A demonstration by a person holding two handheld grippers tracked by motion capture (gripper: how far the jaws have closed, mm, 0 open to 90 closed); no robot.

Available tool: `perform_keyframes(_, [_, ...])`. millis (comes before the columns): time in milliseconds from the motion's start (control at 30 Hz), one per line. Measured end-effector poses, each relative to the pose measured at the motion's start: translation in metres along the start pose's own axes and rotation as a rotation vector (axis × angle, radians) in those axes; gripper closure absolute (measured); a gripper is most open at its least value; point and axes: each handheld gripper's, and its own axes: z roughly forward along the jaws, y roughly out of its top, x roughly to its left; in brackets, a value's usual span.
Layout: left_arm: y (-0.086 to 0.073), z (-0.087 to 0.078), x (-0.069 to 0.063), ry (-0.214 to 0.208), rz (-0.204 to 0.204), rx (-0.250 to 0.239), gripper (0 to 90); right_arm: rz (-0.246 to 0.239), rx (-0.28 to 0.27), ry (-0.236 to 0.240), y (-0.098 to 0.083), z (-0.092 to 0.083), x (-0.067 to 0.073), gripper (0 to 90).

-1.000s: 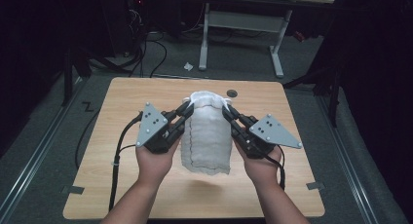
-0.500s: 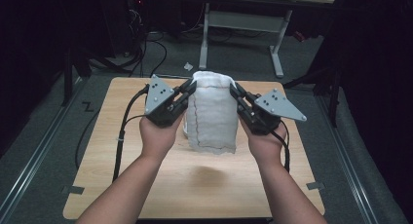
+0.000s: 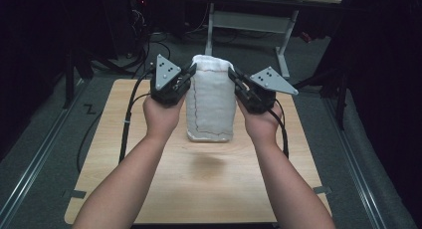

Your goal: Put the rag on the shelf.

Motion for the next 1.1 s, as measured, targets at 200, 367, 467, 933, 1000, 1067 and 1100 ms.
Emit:
perform_keyframes(200, [-0.001,0.02,0.007,-0.002,0.01,0.028,83.7,0.019,0.041,-0.023,-0.007,0.02,-0.013,85.8])
perform_keyframes(367, [-0.004,0.041,0.006,-0.024,-0.013,0.055,83.8,0.065,0.068,-0.041,-0.014,0.029,-0.028,85.8])
perform_keyframes(467, [-0.006,0.053,0.007,-0.03,-0.015,0.076,83.7,0.076,0.081,-0.052,-0.015,0.035,-0.036,85.8])
perform_keyframes(933, [-0.007,0.083,0.029,0.015,0.002,0.129,83.3,0.133,0.117,-0.004,-0.02,0.073,-0.057,85.7])
perform_keyframes(1000, [-0.012,0.089,0.032,0.013,-0.027,0.153,83.3,0.108,0.142,-0.015,-0.024,0.082,-0.059,85.7])
perform_keyframes(1067, [-0.015,0.093,0.033,0.016,-0.028,0.165,83.2,0.096,0.155,-0.017,-0.025,0.085,-0.06,85.6])
perform_keyframes(1100, [-0.019,0.097,0.033,0.013,-0.027,0.178,83.2,0.084,0.17,-0.023,-0.027,0.089,-0.061,85.6])
